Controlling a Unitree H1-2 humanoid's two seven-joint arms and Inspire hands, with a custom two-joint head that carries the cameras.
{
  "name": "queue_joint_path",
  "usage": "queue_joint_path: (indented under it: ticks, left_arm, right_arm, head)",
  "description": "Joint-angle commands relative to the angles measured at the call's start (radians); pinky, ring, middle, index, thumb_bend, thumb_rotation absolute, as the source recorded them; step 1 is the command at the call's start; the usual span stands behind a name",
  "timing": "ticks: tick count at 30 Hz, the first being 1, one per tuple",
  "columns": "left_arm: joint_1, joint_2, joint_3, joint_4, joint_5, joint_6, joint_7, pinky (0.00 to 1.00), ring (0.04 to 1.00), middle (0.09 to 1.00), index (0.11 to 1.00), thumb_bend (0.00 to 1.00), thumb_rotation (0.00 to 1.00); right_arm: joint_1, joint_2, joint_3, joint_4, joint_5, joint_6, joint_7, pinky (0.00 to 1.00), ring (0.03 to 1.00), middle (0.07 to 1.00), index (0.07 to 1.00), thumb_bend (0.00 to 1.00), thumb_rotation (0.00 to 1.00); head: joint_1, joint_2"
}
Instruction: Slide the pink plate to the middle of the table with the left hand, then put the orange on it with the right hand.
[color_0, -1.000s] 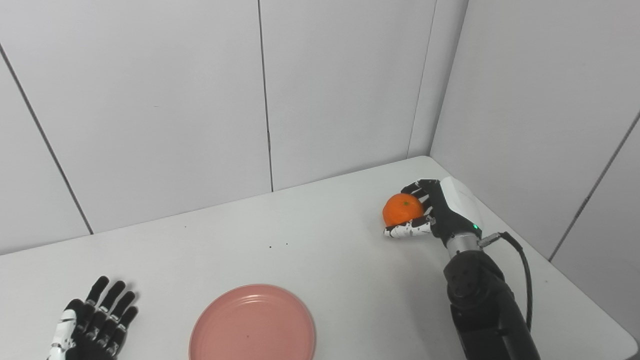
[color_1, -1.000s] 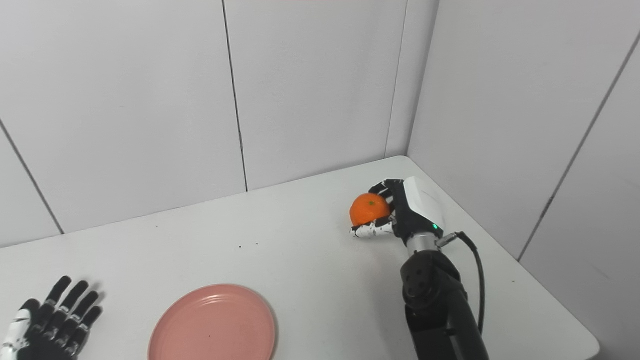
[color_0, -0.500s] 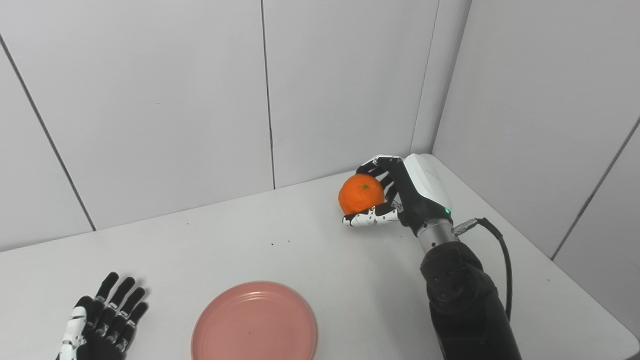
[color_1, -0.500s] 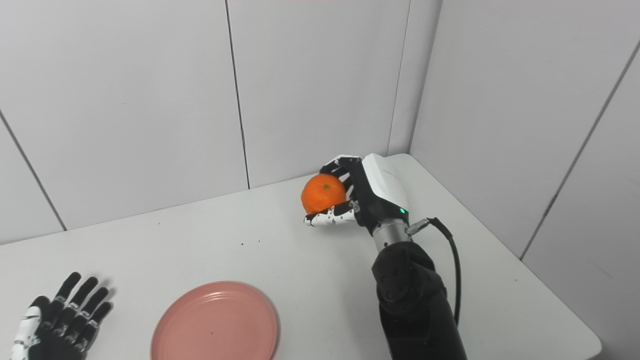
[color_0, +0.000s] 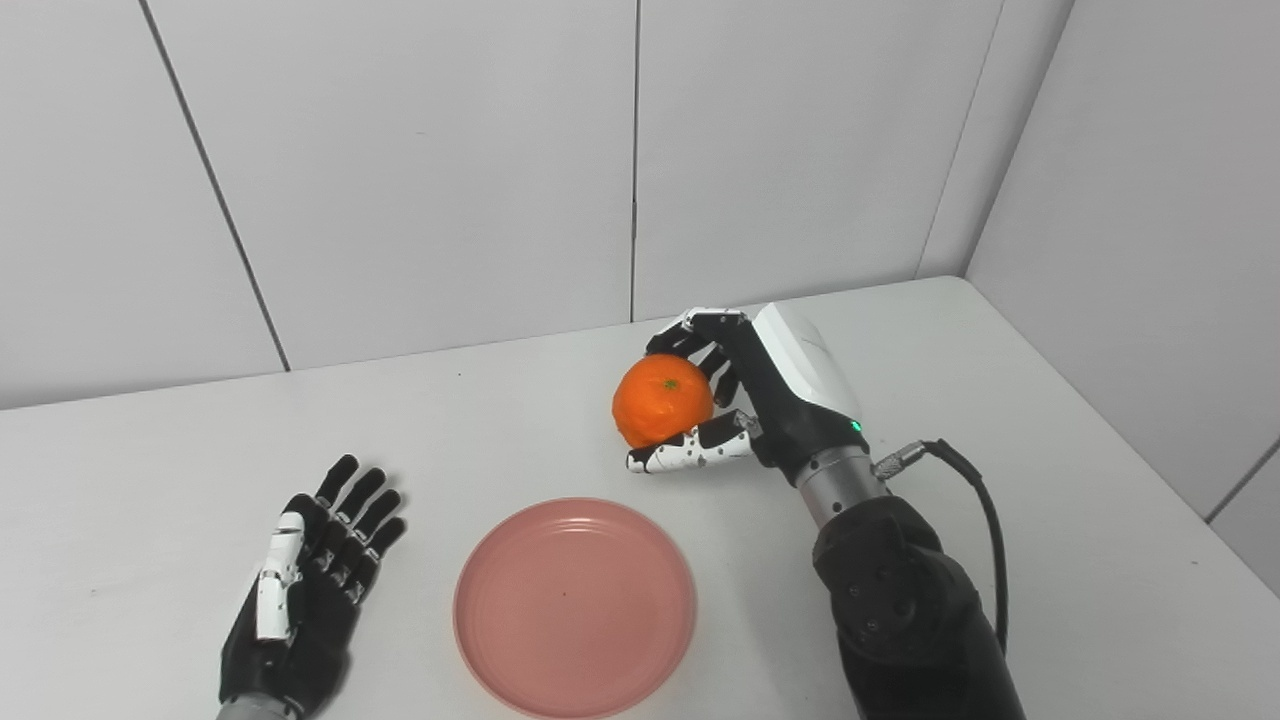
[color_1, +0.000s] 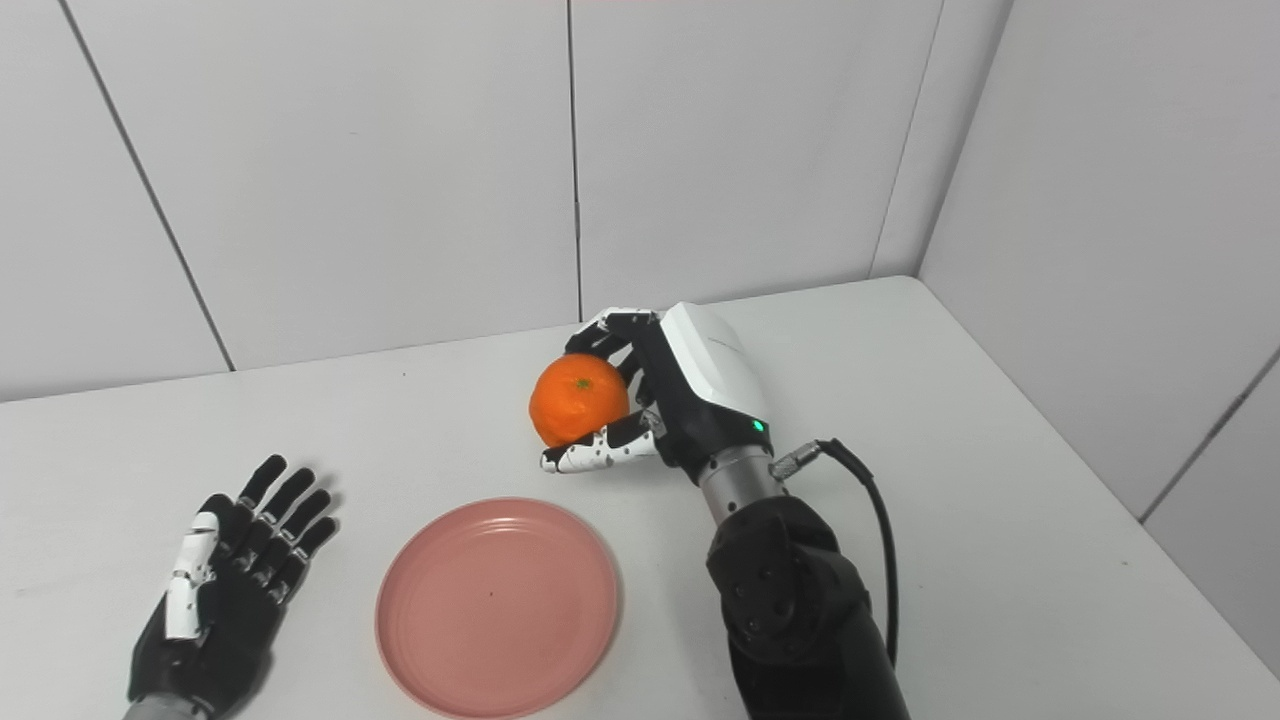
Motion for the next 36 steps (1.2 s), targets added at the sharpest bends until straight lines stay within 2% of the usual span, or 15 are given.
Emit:
queue_joint_path:
  ticks: [1, 3, 7, 15, 24, 36]
  left_arm:
    - [0.021, -0.014, -0.013, 0.001, 0.026, 0.024, 0.028, 0.93, 0.921, 0.927, 0.916, 0.35, 1.00]
    - [0.022, -0.023, -0.017, -0.004, 0.033, 0.027, 0.040, 0.92, 0.914, 0.922, 0.913, 0.36, 1.00]
    - [0.021, -0.039, -0.034, -0.017, 0.051, 0.030, 0.054, 0.92, 0.914, 0.922, 0.912, 0.36, 1.00]
    - [0.018, -0.061, -0.050, -0.033, 0.069, 0.048, 0.085, 0.92, 0.912, 0.922, 0.912, 0.36, 1.00]
    - [0.015, -0.080, -0.058, -0.044, 0.099, 0.054, 0.110, 0.89, 0.896, 0.907, 0.896, 0.36, 1.00]
    - [0.014, -0.089, -0.066, -0.054, 0.111, 0.067, 0.119, 0.90, 0.904, 0.914, 0.903, 0.36, 1.00]
  right_arm:
    - [-0.024, 0.016, 0.019, -0.026, 0.014, -0.031, -0.025, 0.31, 0.398, 0.477, 0.485, 0.52, 0.13]
    - [-0.021, 0.023, 0.037, -0.020, 0.017, -0.031, -0.031, 0.29, 0.380, 0.466, 0.486, 0.52, 0.13]
    - [-0.007, 0.036, 0.080, -0.015, 0.023, -0.025, -0.019, 0.32, 0.401, 0.478, 0.486, 0.52, 0.13]
    - [0.031, 0.029, 0.135, 0.017, 0.035, -0.042, -0.026, 0.30, 0.378, 0.464, 0.485, 0.52, 0.13]
    - [0.070, 0.023, 0.162, 0.074, 0.070, -0.059, -0.057, 0.32, 0.394, 0.471, 0.485, 0.52, 0.13]
    - [0.095, 0.020, 0.193, 0.178, 0.099, -0.072, -0.097, 0.32, 0.395, 0.476, 0.486, 0.52, 0.13]
  head:
    - [0.022, 0.005]
    - [0.043, 0.011]
    - [0.112, 0.034]
    - [0.172, 0.044]
    - [0.209, 0.052]
    - [0.234, 0.062]
